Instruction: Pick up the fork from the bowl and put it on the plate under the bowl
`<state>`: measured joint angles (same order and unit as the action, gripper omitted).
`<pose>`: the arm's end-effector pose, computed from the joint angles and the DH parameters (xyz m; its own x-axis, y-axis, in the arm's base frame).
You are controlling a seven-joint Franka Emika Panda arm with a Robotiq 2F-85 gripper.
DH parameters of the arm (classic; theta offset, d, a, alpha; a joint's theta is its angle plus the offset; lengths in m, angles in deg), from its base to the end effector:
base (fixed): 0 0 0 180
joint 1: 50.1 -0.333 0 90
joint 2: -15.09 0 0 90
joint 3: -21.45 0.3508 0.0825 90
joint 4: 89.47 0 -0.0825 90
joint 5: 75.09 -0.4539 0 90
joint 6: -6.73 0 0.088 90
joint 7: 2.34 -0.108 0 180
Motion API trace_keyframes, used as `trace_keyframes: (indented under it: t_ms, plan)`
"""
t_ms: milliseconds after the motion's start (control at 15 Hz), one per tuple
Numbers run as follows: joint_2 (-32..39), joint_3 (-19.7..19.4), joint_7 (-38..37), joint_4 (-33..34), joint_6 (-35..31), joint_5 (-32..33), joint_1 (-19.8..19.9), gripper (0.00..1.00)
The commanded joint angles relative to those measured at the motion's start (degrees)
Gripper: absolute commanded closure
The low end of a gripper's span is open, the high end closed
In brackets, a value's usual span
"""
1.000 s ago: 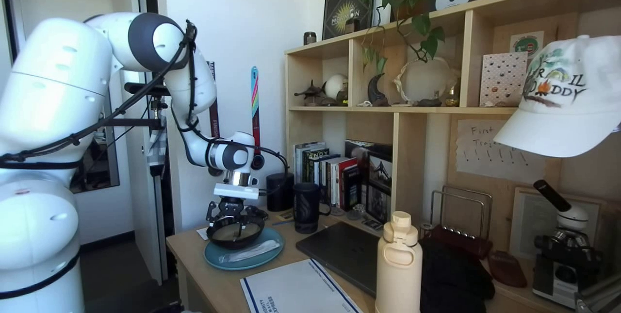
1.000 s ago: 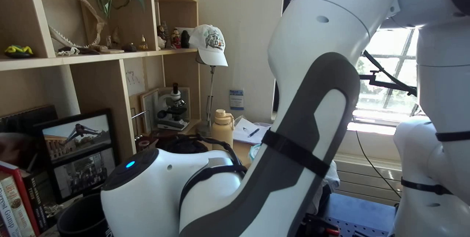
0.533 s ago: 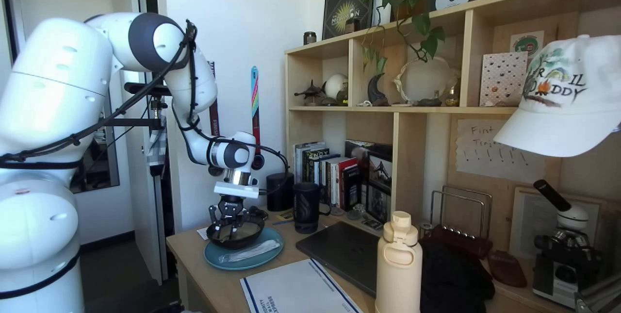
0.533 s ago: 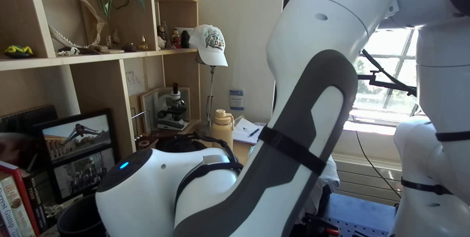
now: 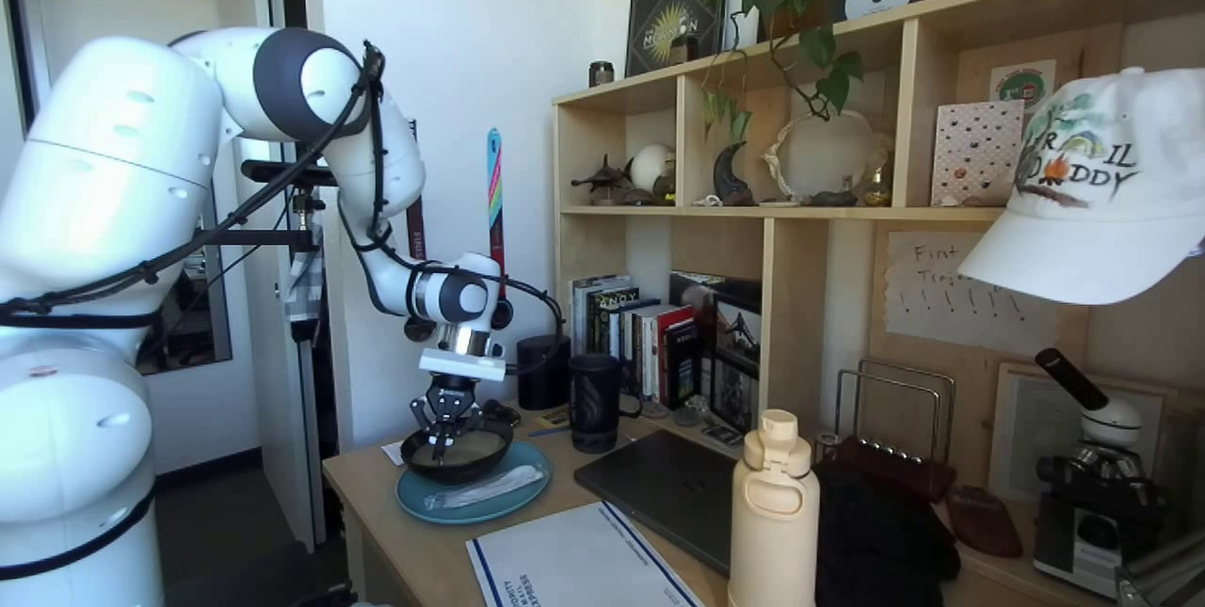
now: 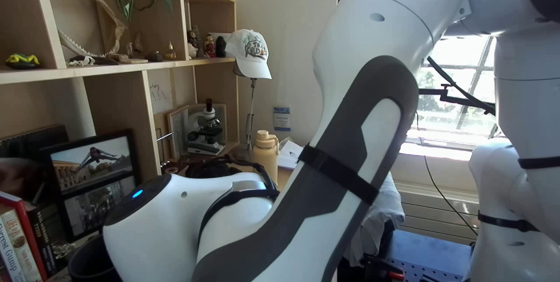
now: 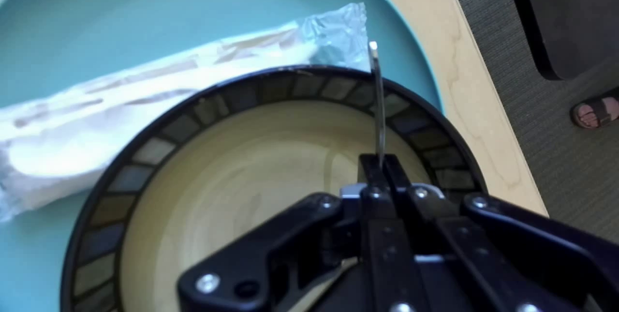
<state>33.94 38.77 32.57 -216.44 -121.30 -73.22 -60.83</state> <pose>0.4990 0.2708 0.1879 0.4054 0.8936 -0.1927 0.8669 -0.4427 -0.2290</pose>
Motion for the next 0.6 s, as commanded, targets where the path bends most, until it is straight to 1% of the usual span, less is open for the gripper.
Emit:
trace_keyframes:
  t_ms: [0,400,533]
  plan:
    - [-0.44,0.05,0.62,1.75,2.7,-0.02,0.38,0.98]
    - [-4.78,-0.8,-1.37,2.51,6.72,0.29,0.35,0.98]
    - [-6.35,-0.98,-1.81,1.28,6.34,-1.04,0.75,0.98]
